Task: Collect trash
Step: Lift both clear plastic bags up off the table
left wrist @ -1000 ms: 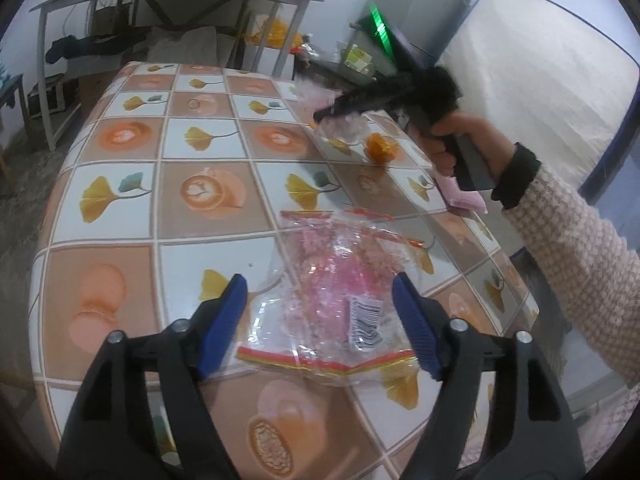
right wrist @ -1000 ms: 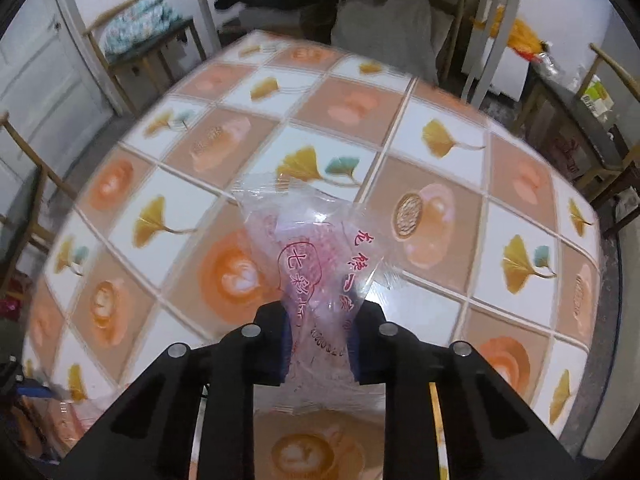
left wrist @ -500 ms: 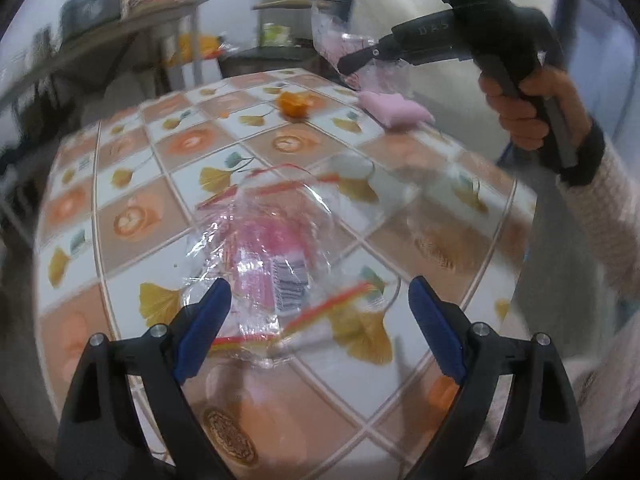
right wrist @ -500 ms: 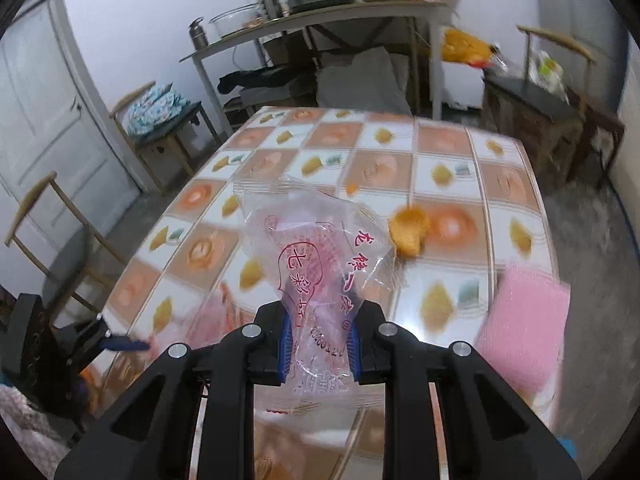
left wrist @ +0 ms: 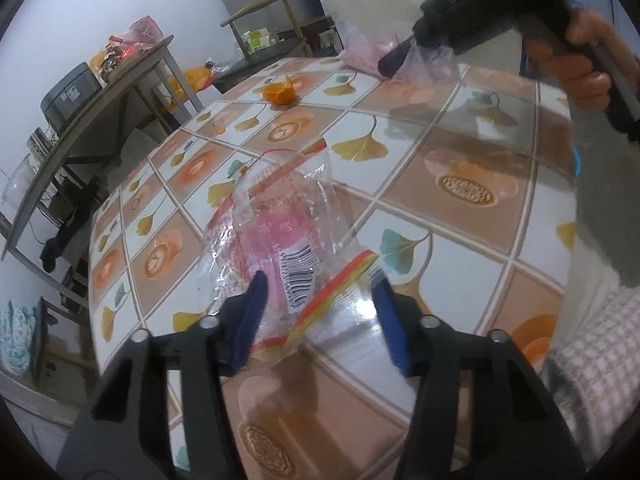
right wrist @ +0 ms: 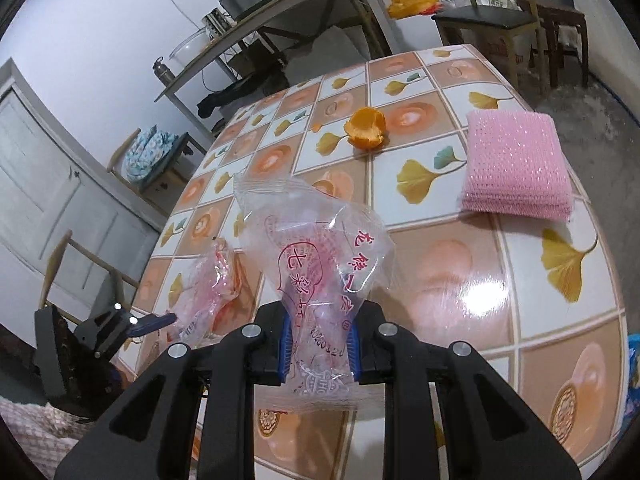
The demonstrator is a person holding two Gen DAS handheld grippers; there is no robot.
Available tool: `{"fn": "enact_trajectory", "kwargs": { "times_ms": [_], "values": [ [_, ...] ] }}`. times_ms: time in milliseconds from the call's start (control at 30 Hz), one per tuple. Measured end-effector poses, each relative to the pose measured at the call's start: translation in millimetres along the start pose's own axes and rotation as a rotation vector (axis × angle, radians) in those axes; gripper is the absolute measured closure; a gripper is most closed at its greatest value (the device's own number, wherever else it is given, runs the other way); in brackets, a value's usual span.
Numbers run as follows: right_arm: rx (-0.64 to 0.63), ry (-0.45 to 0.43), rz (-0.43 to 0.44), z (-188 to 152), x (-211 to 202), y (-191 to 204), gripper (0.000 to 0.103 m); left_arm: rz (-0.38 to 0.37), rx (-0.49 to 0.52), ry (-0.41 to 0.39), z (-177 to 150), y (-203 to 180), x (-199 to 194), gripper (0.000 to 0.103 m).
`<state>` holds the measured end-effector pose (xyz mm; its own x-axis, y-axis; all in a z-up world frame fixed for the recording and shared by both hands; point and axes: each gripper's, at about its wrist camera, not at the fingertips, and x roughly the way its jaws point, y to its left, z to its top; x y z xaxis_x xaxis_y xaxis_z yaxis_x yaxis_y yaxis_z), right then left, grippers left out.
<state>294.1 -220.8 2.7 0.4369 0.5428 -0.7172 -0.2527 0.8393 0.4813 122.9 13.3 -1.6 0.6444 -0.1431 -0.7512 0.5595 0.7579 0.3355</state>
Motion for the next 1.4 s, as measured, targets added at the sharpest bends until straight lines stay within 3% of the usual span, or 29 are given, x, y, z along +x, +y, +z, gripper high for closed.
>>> {"fn": "enact_trajectory", "kwargs": {
  "times_ms": [167, 467, 1067, 1400],
  "values": [
    [0.014, -0.013, 0.012, -3, -4, -2, 0.081, 0.021, 0.05, -0.003, 0, -8, -1, 0.078],
    [0.03, -0.016, 0.027, -7, -7, -5, 0.081, 0.034, 0.157, -0.012, -1, -23, -6, 0.091],
    [0.041, -0.077, 0.062, -19, -32, -12, 0.081, 0.096, 0.163, -0.136, 27, -28, -39, 0.094],
    [0.072, -0.164, 0.057, -34, -73, -30, 0.081, 0.094, 0.168, -0.211, 55, -41, -47, 0.094]
  ]
}}
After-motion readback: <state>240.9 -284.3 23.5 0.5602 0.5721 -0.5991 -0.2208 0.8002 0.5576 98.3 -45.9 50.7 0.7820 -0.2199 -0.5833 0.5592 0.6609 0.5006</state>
